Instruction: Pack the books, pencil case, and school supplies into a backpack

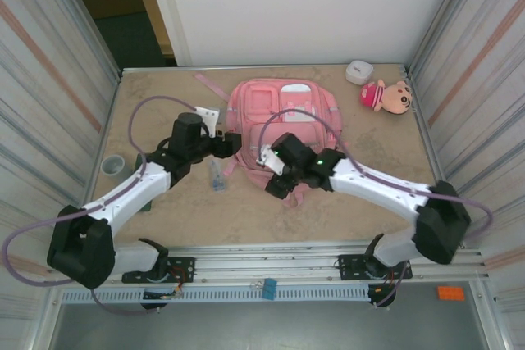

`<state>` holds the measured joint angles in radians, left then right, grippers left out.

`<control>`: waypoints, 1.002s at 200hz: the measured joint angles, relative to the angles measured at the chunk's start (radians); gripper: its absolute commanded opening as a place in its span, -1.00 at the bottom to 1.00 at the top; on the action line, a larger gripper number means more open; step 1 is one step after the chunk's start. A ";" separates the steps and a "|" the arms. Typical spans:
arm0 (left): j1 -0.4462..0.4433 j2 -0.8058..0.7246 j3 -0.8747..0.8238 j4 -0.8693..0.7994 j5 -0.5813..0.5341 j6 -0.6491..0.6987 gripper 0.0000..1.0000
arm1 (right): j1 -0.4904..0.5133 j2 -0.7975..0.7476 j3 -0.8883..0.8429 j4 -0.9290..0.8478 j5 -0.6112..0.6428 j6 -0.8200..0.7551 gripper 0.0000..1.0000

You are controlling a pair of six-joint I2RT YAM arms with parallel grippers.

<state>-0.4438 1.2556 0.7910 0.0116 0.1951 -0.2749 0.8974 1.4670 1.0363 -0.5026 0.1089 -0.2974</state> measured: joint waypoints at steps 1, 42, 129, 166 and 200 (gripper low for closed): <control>0.002 -0.001 -0.002 0.000 0.001 -0.001 0.44 | 0.000 0.008 0.000 0.000 0.000 -0.006 0.73; 0.072 -0.029 -0.084 0.014 0.040 -0.064 0.41 | -0.001 0.215 0.004 0.082 0.082 -0.141 0.26; 0.089 -0.022 -0.134 0.084 0.074 -0.077 0.24 | -0.033 0.015 0.015 -0.007 0.128 -0.307 -1.00; 0.090 -0.011 -0.185 0.193 0.141 -0.051 0.31 | -0.124 -0.141 0.092 -0.198 0.048 -0.422 -1.00; 0.084 0.058 -0.236 0.293 0.190 -0.017 0.30 | -0.224 -0.148 0.200 -0.316 -0.040 -0.492 -1.00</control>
<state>-0.3599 1.3136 0.5552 0.3042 0.3851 -0.2916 0.6739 1.3193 1.2366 -0.8185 0.0685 -0.7895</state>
